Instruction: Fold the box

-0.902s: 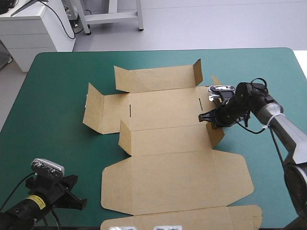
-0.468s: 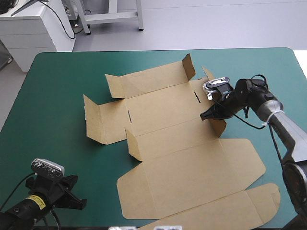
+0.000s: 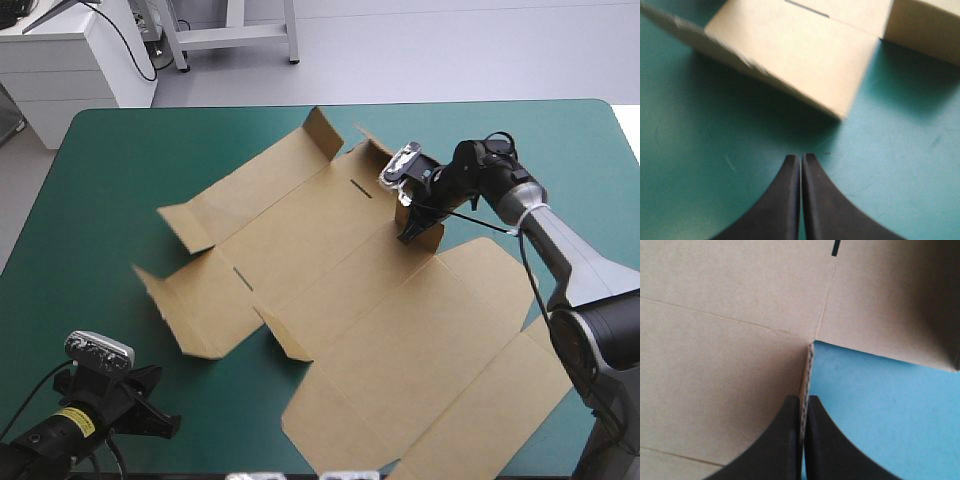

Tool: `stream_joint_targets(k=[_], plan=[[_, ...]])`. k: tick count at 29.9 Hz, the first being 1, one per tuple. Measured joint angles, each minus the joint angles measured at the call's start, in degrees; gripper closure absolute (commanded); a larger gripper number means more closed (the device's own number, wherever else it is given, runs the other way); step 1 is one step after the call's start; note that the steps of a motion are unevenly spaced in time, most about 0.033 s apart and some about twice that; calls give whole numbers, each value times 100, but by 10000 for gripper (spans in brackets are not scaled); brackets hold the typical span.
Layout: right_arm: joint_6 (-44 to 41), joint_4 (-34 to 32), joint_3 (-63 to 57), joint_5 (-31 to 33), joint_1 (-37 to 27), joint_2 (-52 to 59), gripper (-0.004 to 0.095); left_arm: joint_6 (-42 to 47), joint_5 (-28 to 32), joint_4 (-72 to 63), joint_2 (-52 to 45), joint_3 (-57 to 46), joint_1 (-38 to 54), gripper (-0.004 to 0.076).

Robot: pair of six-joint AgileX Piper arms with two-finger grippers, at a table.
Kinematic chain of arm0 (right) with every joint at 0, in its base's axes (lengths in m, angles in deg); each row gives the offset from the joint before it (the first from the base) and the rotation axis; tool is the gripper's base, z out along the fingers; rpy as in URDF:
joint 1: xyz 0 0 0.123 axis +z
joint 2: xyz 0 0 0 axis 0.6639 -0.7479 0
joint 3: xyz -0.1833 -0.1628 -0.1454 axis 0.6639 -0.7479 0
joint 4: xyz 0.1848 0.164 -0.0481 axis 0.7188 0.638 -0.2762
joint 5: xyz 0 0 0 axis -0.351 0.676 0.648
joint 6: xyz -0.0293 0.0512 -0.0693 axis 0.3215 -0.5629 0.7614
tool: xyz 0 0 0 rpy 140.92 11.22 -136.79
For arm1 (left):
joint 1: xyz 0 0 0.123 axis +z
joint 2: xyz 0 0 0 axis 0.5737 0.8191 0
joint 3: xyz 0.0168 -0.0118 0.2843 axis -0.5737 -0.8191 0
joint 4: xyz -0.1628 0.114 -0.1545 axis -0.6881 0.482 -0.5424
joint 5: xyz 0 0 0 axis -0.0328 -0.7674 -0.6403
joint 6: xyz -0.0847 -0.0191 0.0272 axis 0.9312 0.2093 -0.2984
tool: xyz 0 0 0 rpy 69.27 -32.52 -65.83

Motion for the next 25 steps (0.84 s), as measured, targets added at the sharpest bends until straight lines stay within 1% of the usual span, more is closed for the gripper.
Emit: stream_joint_targets(k=[7, 13, 15, 22, 25], plan=[[694, -95, 633, 159, 479, -515, 924, 0, 0, 0, 0, 0, 0, 731], [902, -758, 1249, 606, 856, -779, 924, 0, 0, -1, 0, 0, 0, 731], [1002, -918, 1353, 659, 1005, -786, 924, 0, 0, -1, 0, 0, 0, 731], [1545, -966, 1505, 717, 1445, -786, 924, 0, 11, -1, 0, 0, 0, 731], [1672, -920, 1505, 643, 1557, -786, 924, 0, 11, -1, 0, 0, 0, 731]])
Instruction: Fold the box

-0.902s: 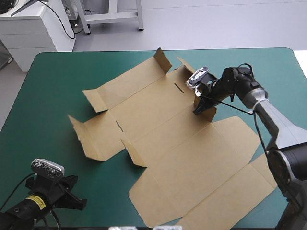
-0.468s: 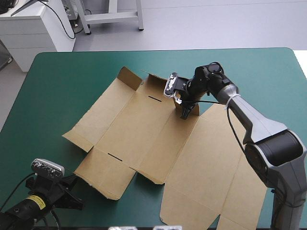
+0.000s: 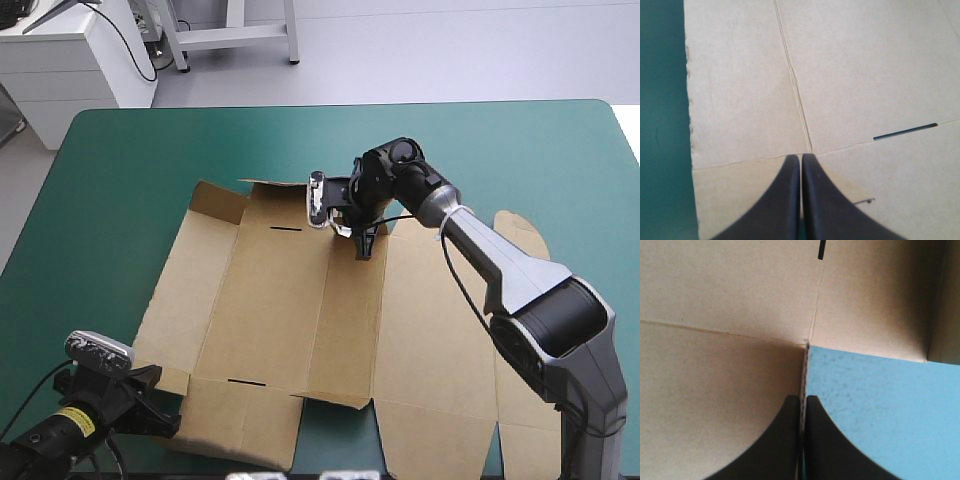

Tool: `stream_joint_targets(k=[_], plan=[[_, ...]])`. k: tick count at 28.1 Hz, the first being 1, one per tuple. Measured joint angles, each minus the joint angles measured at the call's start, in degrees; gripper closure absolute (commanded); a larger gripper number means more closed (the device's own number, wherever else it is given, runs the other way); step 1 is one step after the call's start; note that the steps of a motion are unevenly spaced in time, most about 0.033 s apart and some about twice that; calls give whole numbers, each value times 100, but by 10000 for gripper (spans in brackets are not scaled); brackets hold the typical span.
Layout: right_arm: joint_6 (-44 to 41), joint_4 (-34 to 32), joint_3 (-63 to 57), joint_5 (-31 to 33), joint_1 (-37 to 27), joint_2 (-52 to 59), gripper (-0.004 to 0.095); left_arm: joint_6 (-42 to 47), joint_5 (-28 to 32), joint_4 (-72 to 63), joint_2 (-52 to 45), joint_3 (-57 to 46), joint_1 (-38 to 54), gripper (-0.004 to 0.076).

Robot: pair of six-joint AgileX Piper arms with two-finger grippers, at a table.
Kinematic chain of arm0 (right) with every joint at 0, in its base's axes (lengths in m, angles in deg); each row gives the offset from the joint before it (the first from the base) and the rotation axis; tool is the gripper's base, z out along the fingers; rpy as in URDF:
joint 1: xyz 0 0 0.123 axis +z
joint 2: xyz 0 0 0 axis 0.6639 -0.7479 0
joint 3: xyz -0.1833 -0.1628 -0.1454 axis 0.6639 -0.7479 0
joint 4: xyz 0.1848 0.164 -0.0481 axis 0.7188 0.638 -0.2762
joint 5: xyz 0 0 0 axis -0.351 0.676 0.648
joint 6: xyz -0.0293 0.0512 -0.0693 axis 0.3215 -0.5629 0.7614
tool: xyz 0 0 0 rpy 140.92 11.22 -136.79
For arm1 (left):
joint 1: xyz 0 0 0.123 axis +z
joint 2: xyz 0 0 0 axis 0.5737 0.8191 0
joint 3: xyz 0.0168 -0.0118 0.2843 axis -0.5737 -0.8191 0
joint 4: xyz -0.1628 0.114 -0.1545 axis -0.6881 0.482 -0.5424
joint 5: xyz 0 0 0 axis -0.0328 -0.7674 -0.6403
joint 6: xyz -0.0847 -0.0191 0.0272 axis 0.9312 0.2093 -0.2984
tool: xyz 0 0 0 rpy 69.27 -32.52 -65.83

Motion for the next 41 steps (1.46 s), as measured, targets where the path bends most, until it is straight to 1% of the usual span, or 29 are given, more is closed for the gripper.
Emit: stream_joint_targets(k=[6, 23, 27, 30, 31, 34, 35, 37, 41], plan=[[309, 324, 0, -207, 69, 0, 926, 0, 0, 0, 0, 0, 0, 731], [254, 335, 4, -182, 103, -30, 927, 0, 5, 0, 0, 0, 0, 731], [28, 128, 4, -167, 106, -65, 907, 0, 0, 0, 0, 0, 0, 731], [-16, -89, 4, -159, 106, -65, 830, 0, 5, 0, 0, 0, 0, 731], [-28, -150, 4, -174, 106, -65, 740, 0, 5, 0, 0, 0, 0, 731], [-28, -178, 4, -336, 106, -65, 593, 0, 5, 2, 0, 0, 0, 731], [-28, -145, 4, -372, 106, -65, 564, 0, 5, 2, 0, 0, 0, 731], [15, -45, 4, -478, 106, -65, 530, 0, 5, 2, 0, 0, 0, 731], [105, 45, 11, -687, 106, -65, 533, 0, 5, 2, 0, 0, 0, 731]])
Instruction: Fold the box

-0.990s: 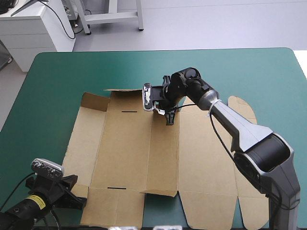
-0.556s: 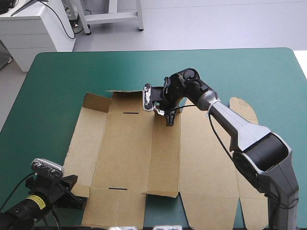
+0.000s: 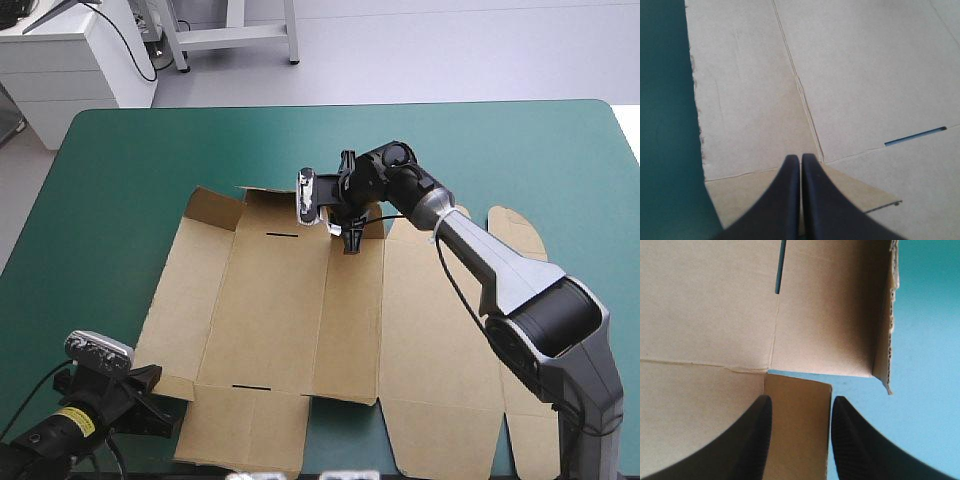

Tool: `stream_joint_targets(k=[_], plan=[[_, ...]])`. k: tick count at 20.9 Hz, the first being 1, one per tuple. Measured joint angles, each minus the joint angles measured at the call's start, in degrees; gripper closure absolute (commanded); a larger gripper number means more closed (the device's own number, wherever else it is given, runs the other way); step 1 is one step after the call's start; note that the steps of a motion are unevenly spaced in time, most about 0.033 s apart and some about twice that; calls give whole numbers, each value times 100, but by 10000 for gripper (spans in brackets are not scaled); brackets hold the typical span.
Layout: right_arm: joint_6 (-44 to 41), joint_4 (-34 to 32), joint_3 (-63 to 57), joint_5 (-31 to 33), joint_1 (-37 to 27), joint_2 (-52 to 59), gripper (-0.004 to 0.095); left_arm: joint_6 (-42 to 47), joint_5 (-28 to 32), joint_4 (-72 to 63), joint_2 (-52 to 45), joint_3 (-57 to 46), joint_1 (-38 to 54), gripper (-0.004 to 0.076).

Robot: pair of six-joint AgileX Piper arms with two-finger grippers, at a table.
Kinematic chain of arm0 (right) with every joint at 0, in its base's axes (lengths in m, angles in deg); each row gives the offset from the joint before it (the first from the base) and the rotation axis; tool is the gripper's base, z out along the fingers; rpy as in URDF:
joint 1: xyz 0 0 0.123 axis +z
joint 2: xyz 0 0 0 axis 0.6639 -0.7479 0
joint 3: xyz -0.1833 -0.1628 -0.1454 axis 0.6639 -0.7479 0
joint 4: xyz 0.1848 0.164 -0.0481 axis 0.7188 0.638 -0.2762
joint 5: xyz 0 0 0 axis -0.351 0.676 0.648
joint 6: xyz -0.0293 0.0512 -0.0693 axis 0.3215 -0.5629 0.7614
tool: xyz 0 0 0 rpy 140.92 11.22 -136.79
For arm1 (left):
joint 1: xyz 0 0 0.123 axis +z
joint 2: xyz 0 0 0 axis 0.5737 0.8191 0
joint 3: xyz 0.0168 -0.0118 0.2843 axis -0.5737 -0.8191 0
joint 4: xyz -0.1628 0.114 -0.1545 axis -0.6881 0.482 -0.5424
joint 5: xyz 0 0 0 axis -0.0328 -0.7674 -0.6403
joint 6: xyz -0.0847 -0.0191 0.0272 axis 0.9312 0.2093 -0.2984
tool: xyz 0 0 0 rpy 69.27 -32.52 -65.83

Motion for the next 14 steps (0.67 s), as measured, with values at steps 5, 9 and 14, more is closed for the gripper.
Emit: stream_joint_targets(k=[5, 9, 14], plan=[[-465, -332, 95, -13, 0, 172, 532, 0, 0, 23, 0, 0, 0, 731], [-2313, -1704, 489, 78, 0, 784, 533, 0, 7, 46, 0, 0, 0, 731], [-3900, -3518, 564, 1034, -6, 1130, 533, 0, 7, 46, 0, 0, 0, 731]])
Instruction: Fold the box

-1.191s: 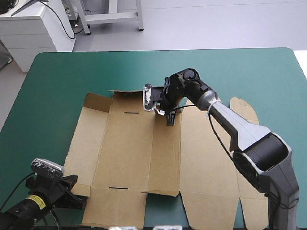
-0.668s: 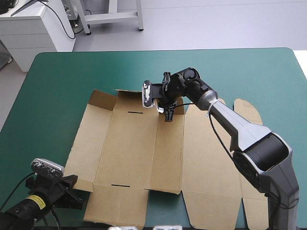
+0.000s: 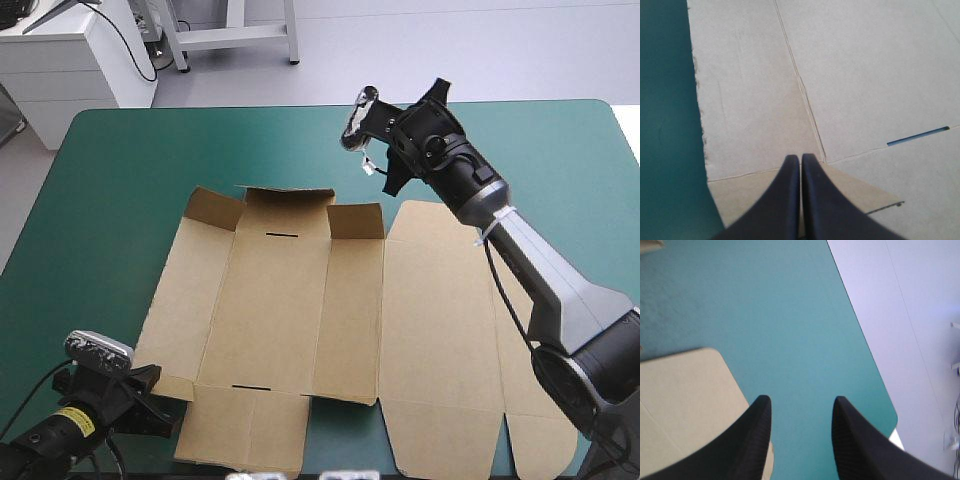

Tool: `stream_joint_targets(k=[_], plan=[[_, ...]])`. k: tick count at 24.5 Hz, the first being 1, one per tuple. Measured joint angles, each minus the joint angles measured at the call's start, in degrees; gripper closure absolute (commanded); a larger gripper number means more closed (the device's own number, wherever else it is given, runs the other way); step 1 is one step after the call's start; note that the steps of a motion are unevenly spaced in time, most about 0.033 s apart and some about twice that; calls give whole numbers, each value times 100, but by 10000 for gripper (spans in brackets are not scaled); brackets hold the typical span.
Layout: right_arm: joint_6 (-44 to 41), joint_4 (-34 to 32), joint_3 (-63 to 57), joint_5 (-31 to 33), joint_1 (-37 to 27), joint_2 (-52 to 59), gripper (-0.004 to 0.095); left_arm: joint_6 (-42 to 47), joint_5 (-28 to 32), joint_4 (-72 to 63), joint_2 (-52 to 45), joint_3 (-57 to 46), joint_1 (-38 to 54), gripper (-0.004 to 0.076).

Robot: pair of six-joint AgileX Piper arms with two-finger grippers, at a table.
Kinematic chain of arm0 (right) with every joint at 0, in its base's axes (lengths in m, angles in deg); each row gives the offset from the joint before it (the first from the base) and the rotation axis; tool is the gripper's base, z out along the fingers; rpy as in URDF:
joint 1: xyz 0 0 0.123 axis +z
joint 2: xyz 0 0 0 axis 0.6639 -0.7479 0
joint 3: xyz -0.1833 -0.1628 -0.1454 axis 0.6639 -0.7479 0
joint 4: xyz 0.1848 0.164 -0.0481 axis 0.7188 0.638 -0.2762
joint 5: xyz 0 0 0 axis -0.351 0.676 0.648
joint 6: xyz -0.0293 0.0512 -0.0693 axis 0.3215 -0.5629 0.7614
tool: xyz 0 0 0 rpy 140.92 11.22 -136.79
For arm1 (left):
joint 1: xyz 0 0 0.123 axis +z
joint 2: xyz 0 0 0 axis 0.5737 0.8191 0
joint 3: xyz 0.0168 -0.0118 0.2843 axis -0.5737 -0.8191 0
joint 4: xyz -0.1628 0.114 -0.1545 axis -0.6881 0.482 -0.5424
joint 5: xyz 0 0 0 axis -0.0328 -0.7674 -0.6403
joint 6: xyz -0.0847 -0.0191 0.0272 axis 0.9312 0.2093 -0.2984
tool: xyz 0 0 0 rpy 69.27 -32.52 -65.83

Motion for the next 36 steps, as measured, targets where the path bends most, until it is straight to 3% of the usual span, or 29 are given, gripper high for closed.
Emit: stream_joint_targets(k=[4, 9, 10, 13, 17, 27, 32, 36], plan=[[-537, -145, 0, 664, -143, 42, 613, 0, 0, 0, 0, 0, 0, 731], [-1054, 837, 0, 839, -748, 207, 902, 0, -5, 0, -4, 0, 0, 731], [-1119, 1107, 0, 851, -917, 272, 924, 0, -5, 0, -4, 0, 0, 731], [-1269, 1691, 0, 880, -1387, 533, 927, 0, -5, 0, -4, 0, 0, 731], [-1593, 1894, -216, 886, -1922, 1412, 927, 0, -5, 0, -4, 0, 0, 731], [-2555, 1816, -3475, 886, -1963, 4080, 927, 304, 37, 0, -4, 0, 0, 731], [-3008, 1671, -4284, 886, -1963, 4585, 929, 741, 33, 186, 111, 492, 0, 731], [-3159, 1700, -4914, 728, -1963, 4656, 929, 1162, -456, 705, 785, 1496, 0, 731]])
